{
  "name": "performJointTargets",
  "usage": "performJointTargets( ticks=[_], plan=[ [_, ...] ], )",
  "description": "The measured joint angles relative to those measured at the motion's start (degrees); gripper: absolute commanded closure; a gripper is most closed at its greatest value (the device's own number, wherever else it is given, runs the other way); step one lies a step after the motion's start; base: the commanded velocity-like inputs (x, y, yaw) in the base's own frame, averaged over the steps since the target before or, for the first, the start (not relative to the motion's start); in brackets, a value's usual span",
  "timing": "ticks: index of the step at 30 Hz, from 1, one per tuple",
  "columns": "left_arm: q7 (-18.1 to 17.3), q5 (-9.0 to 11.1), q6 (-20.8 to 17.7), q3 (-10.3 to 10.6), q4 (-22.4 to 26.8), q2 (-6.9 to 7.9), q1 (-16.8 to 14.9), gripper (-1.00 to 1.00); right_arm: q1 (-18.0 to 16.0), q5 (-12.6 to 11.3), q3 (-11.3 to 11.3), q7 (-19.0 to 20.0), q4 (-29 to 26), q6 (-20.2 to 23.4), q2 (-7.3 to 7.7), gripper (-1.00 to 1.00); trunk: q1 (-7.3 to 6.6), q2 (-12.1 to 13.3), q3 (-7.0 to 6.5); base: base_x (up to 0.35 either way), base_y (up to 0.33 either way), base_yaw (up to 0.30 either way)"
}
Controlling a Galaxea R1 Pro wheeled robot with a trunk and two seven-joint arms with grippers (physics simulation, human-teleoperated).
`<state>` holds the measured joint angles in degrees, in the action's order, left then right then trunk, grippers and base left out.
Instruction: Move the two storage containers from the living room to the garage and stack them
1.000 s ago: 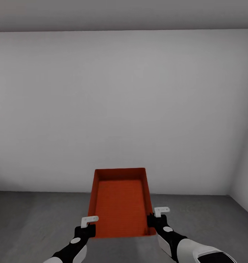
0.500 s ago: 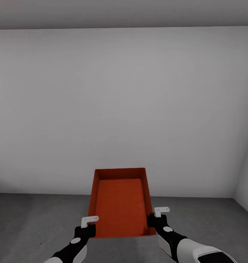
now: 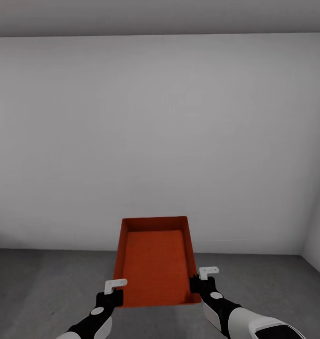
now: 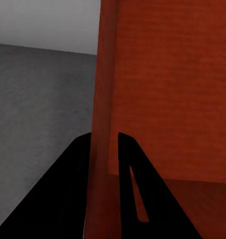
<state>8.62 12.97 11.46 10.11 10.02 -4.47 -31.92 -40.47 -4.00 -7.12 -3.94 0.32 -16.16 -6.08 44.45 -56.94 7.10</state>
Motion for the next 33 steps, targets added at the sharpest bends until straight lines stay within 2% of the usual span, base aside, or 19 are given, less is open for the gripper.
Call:
performJointTargets(
  ticks=[33],
  plan=[
    [0.03, 0.06, -0.29, 0.10, 0.27, 0.00, 0.01, 1.00, -0.01, -0.59, -0.33, 0.14, 0.02, 0.02, 0.04, 1.00, 0.00, 0.00, 2.98, 0.000, 0.000, 0.000]
  ],
)
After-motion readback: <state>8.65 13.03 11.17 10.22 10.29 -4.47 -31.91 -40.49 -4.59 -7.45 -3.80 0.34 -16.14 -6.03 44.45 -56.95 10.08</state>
